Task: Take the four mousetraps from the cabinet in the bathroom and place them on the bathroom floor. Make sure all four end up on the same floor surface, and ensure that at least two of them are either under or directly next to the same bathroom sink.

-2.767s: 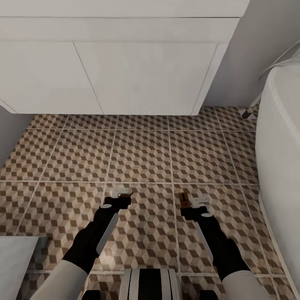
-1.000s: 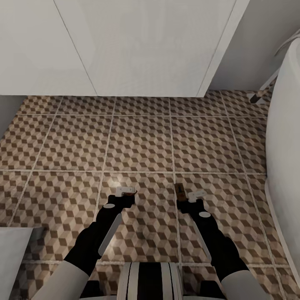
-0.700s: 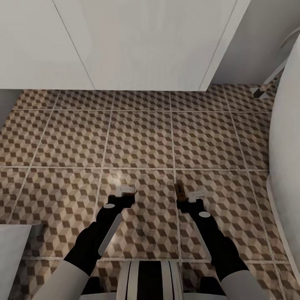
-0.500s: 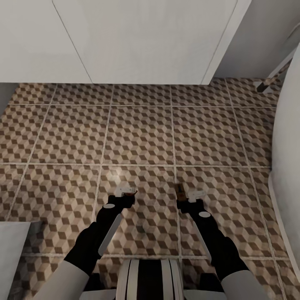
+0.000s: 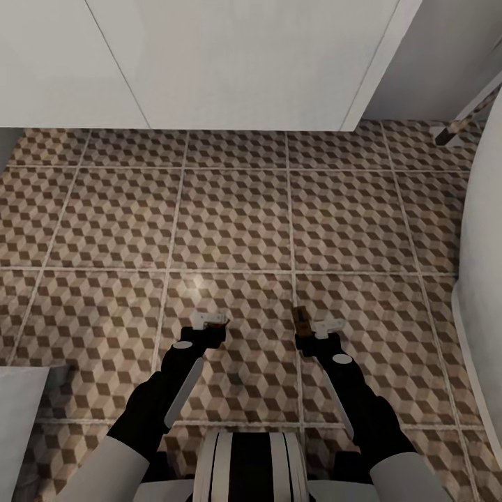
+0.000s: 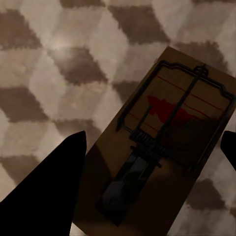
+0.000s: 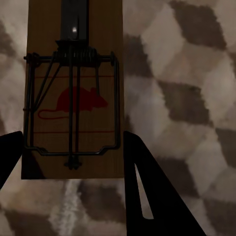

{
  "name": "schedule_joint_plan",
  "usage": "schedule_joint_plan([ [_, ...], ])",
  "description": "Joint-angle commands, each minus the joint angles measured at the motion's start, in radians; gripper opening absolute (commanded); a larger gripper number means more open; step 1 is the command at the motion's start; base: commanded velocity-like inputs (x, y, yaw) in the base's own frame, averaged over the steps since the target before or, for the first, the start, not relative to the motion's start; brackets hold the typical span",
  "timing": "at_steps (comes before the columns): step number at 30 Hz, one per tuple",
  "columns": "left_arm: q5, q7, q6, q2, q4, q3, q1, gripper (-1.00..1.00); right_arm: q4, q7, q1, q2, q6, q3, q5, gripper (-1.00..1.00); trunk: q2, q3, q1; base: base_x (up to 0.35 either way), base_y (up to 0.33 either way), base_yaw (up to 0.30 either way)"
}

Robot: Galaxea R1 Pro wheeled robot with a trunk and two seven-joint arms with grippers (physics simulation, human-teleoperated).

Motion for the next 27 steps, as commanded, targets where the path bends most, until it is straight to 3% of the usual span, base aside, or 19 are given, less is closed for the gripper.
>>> schedule_joint_plan([
  [1,0.010,0.009,0.003,0.000,-0.002,-0.002,0.000,-1.00,-0.001,-0.002,-0.001,0.000,0.006,0.002,0.005,-1.00,0.000,-0.002,0.000,0.000,0.000,0.000],
  [6,0.010,0.009,0.003,0.000,-0.004,-0.002,0.000,-1.00,-0.001,-0.001,0.000,0.000,0.002,0.002,0.005,-1.00,0.000,-0.008,0.000,0.000,0.000,0.000],
  [14,0.009,0.006,-0.044,-0.002,0.003,0.003,0.000,-1.00,-0.003,0.004,0.000,-0.003,-0.144,0.001,0.005,-1.00,0.000,-0.009,0.000,0.000,0.000,0.000],
  [27,0.010,-0.017,-0.053,-0.026,-0.011,0.009,0.000,-1.00,-0.002,0.007,0.000,-0.004,-0.208,-0.001,0.006,-1.00,0.000,-0.009,0.000,0.000,0.000,0.000],
])
